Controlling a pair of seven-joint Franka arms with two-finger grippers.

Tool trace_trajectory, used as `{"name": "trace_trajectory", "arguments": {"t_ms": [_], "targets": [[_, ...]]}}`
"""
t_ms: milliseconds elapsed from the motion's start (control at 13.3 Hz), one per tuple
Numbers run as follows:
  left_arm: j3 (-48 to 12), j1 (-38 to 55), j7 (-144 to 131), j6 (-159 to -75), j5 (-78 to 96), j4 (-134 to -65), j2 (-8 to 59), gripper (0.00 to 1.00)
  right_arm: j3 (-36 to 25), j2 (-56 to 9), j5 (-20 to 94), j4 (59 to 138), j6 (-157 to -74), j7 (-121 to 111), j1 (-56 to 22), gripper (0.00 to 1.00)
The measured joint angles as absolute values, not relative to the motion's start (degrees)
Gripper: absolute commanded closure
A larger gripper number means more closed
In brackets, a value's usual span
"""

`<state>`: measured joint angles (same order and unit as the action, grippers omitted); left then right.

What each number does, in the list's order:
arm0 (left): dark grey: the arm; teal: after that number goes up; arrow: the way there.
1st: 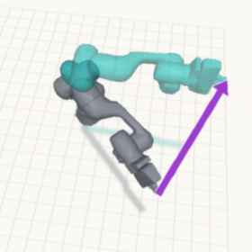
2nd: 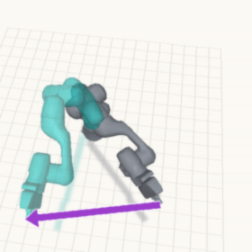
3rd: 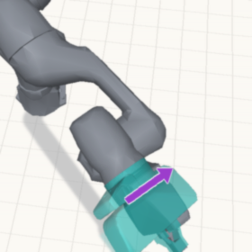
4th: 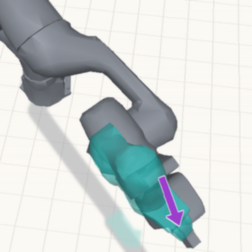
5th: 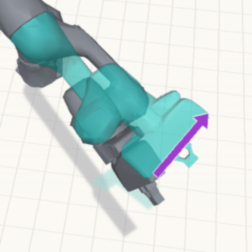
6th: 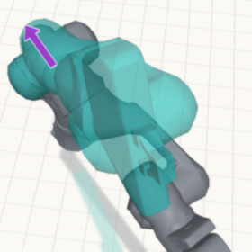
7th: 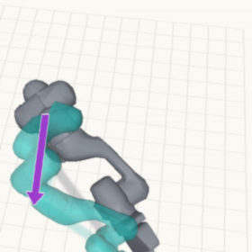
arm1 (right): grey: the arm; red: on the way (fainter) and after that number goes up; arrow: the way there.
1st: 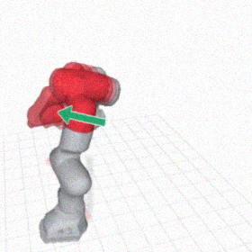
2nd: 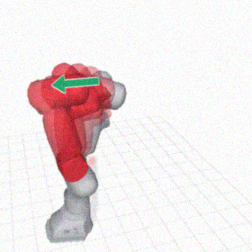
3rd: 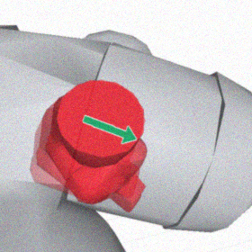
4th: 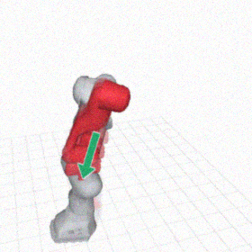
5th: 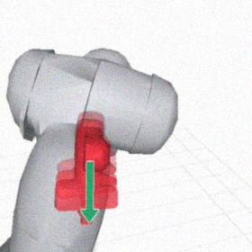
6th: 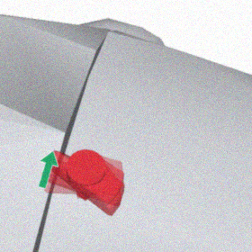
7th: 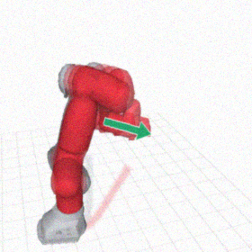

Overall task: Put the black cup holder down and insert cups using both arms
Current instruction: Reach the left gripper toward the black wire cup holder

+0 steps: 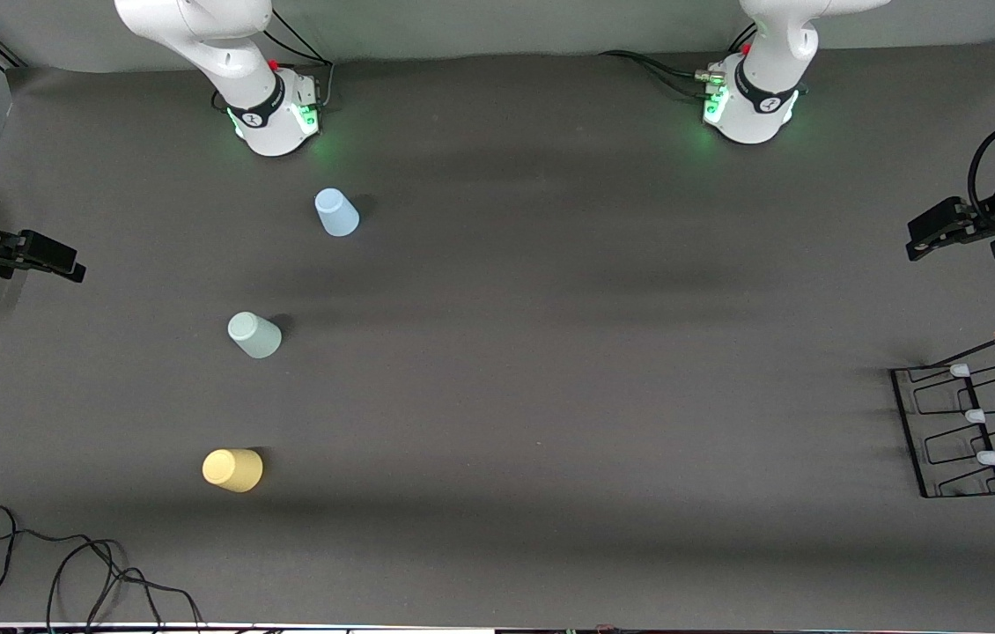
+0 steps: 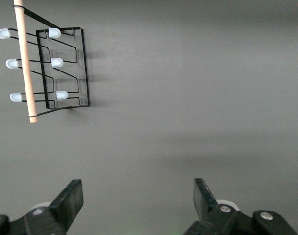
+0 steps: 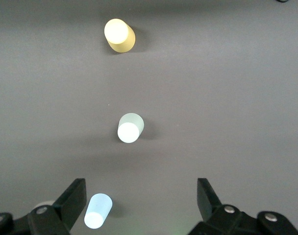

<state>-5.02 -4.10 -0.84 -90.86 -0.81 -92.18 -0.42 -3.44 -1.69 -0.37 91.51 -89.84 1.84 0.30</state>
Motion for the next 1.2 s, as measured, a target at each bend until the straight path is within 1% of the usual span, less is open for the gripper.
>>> {"name": "trace_trajectory", "arguments": {"t_ms": [150, 300, 450, 599, 824, 974, 1199], "targets": [[-4.94, -4.1, -0.87, -91.3, -0.81, -91.55, 0.38, 0.0, -3.44, -1.69, -0.37, 91.51, -89.84, 1.84, 0.29, 0.0], [-4.75, -4.33, -0.92, -91.4, -0.82, -88.08, 2.9, 0.0, -3.44, -1.7, -0.37, 91.51, -89.84, 1.84, 0.29, 0.0], [-4.55, -7.45, -0.61, -91.42, -0.79, -83.62, 7.3, 0.0, -3.44, -1.7, -0.37, 91.5, -89.84, 1.84, 0.3, 0.0], [-4.28, -11.1, 1.62, -92.29, -0.67, -81.33, 13.29, 0.0, -3.44, -1.72, -0.37, 91.48, -89.84, 1.84, 0.3, 0.0], [-4.0, -14.88, 5.72, -100.36, -1.01, -79.23, 22.46, 0.0, -3.43, -1.75, -0.37, 91.49, -89.84, 1.84, 0.3, 0.0], [-3.95, -17.97, 9.61, -104.96, -1.29, -78.69, 26.26, 0.01, -3.43, -1.75, -0.37, 91.48, -89.85, 1.84, 0.29, 0.0], [-3.91, -19.45, 11.31, -107.33, -5.04, -78.65, 30.93, 0.05, -3.24, -1.75, -0.37, 91.46, -89.95, 1.84, 0.28, 0.0]]}}
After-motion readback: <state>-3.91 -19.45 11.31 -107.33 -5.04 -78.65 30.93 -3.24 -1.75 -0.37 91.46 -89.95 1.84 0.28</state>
